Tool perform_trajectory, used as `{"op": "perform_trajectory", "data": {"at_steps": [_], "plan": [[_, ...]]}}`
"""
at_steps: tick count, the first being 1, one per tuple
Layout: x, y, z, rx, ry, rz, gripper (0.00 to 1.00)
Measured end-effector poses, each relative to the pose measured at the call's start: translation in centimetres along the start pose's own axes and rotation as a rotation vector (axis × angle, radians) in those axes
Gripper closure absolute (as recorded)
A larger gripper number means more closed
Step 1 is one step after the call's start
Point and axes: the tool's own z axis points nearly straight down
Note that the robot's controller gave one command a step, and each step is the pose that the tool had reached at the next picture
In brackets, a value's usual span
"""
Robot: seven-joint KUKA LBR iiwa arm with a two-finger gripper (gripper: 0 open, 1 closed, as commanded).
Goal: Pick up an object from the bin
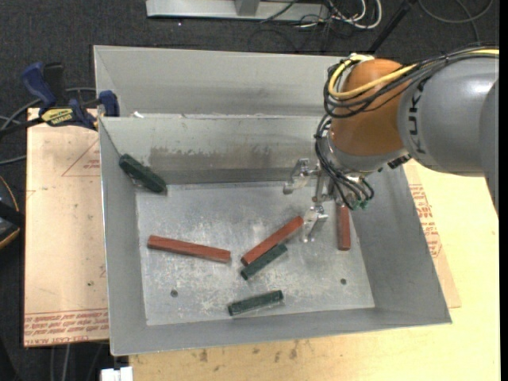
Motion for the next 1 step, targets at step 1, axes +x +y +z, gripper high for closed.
{"op": "perform_trajectory", "data": {"at_steps": [1], "plan": [[-1.07, 5.51, 0.59, -0.002, 0.003, -0.158, 0.00]]}}
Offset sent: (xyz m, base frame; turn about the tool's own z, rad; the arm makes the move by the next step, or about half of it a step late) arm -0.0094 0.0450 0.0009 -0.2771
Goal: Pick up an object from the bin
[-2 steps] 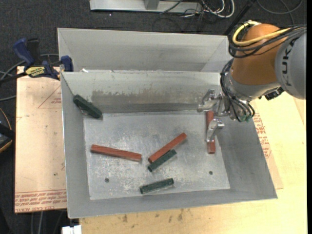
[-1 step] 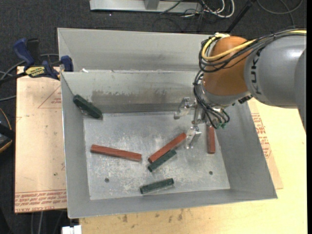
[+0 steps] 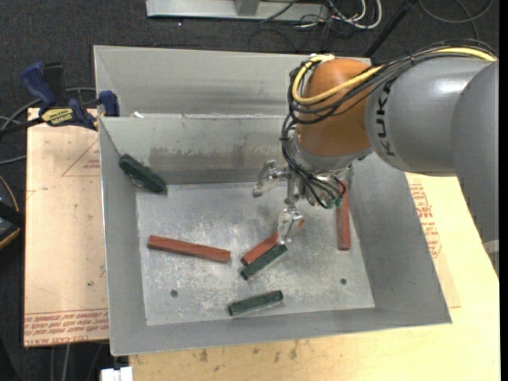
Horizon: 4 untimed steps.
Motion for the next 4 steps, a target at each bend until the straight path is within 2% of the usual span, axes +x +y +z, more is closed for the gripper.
{"op": "perform_trajectory", "data": {"at_steps": [1, 2, 3, 4], "plan": [[1.4, -0.5, -0.6, 0.001, 0.001, -0.115, 0.00], [1.9, -1.1, 3.6, 0.001, -0.001, -0.252, 0.00], [1.4, -0.9, 3.8, 0.007, -0.016, -0.322, 1.00], [1.4, -0.9, 3.8, 0.007, -0.016, -0.322, 1.00]]}}
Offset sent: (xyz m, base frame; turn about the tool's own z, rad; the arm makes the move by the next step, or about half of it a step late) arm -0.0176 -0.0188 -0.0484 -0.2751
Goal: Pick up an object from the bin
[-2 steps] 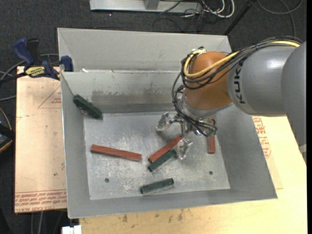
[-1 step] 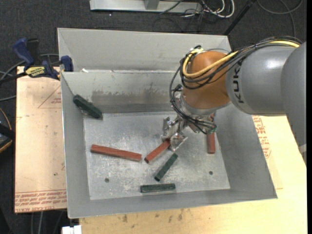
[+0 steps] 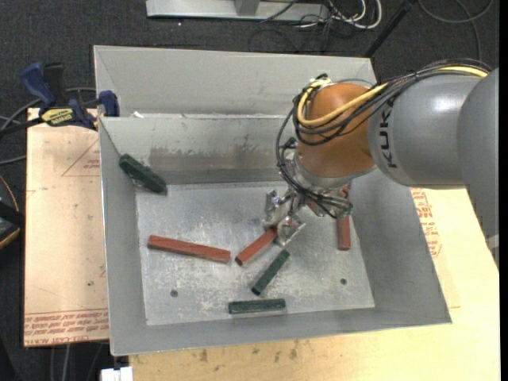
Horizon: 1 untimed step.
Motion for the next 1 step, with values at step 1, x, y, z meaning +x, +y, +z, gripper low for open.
{"op": "perform_trajectory", "data": {"at_steps": [1], "plan": [[0.05, 0.05, -0.24, -0.001, 0.002, 0.000, 1.00]]}}
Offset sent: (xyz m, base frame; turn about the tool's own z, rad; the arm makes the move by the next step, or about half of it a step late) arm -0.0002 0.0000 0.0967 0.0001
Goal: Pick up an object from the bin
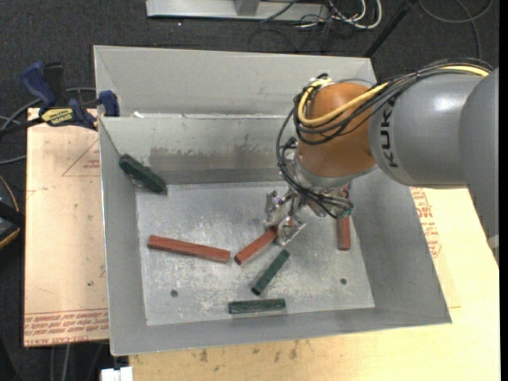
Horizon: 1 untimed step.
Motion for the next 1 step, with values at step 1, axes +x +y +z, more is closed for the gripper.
{"op": "perform_trajectory", "data": {"at_steps": [1], "plan": [[0.31, 0.24, -1.36, -0.009, 0.015, 0.000, 1.00]]}}
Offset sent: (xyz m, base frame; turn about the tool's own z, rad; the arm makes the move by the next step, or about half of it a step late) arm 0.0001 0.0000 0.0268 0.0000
